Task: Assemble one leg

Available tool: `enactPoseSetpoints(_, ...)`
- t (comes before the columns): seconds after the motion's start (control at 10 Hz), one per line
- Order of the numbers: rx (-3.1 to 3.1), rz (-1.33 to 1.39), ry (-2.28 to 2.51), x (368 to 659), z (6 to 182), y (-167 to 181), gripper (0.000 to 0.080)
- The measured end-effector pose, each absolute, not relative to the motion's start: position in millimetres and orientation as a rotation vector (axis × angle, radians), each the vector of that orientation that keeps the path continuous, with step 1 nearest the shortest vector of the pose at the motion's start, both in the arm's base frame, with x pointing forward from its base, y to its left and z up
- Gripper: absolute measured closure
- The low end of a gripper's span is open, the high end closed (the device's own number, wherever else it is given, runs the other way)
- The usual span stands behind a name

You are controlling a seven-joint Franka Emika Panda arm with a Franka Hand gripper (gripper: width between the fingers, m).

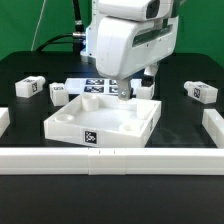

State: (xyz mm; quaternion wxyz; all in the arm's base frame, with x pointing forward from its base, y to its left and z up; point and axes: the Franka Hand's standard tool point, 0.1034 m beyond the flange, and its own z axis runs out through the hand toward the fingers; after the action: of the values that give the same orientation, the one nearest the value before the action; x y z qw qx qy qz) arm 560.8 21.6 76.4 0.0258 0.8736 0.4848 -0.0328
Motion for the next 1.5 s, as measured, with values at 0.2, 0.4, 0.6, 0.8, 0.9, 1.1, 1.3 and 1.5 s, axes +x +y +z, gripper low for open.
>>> enactPoseSetpoints(0.2, 2.7, -0.101, 1.499, 561, 76.4, 22, 0.015)
enactPoseSetpoints(0.4, 2.7, -0.101, 1.499, 561, 76.4, 22, 0.015)
enactPoseSetpoints(0.6, 2.7, -0.101, 1.499, 561, 76.4, 22, 0.015)
enactPoseSetpoints(0.8, 2.697, -0.09, 1.502, 561, 75.6, 22, 0.015)
enactPoseSetpoints(0.9, 2.677, -0.037, 1.535, 552, 68.4, 23, 0.015)
enactPoseSetpoints(1.1, 2.635, -0.008, 1.613, 531, 60.6, 24, 0.015)
enactPoseSetpoints(1.3, 2.635, -0.014, 1.618, 523, 60.5, 24, 0.015)
enactPoseSetpoints(1.5, 2.635, -0.015, 1.619, 524, 59.6, 24, 0.015)
